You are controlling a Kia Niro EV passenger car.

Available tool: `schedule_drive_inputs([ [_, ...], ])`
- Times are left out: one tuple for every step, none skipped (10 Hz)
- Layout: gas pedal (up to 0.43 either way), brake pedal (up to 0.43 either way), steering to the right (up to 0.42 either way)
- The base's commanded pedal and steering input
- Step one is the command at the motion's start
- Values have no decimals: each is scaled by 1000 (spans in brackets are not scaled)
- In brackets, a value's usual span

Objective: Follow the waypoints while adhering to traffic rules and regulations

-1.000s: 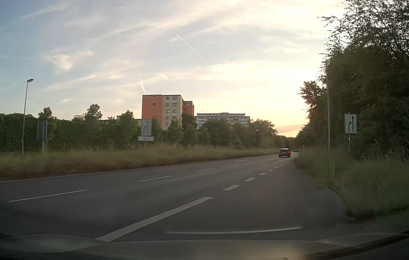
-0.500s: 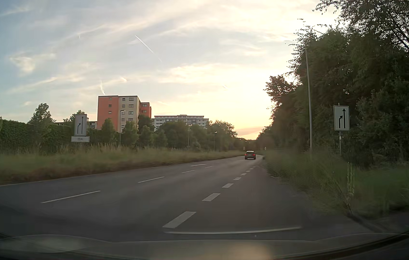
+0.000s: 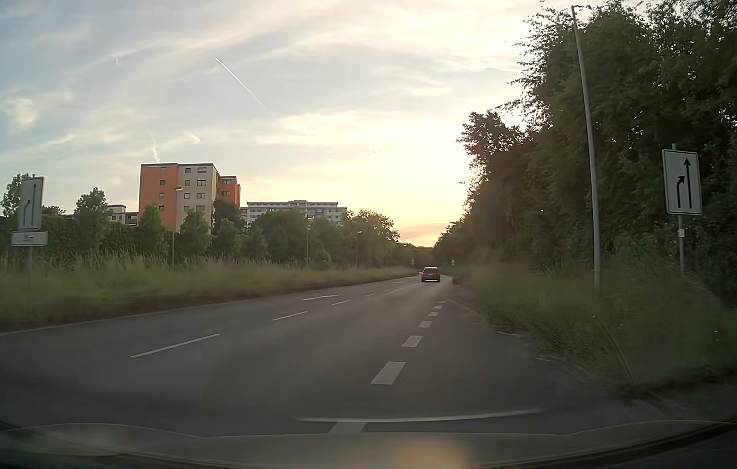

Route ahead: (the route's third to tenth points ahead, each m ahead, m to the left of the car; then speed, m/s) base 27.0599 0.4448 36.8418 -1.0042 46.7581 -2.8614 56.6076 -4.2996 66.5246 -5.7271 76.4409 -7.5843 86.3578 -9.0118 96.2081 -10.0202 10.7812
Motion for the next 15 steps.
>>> schedule_drive_inputs([
  [421,0,29],
  [398,0,29],
  [398,0,29],
  [390,0,29],
  [378,0,29],
  [378,0,29],
  [378,0,29],
  [370,0,29],
  [370,0,29],
  [370,0,29],
  [358,0,29],
  [339,0,27],
  [339,0,26],
  [339,0,25],
  [331,0,23],
])
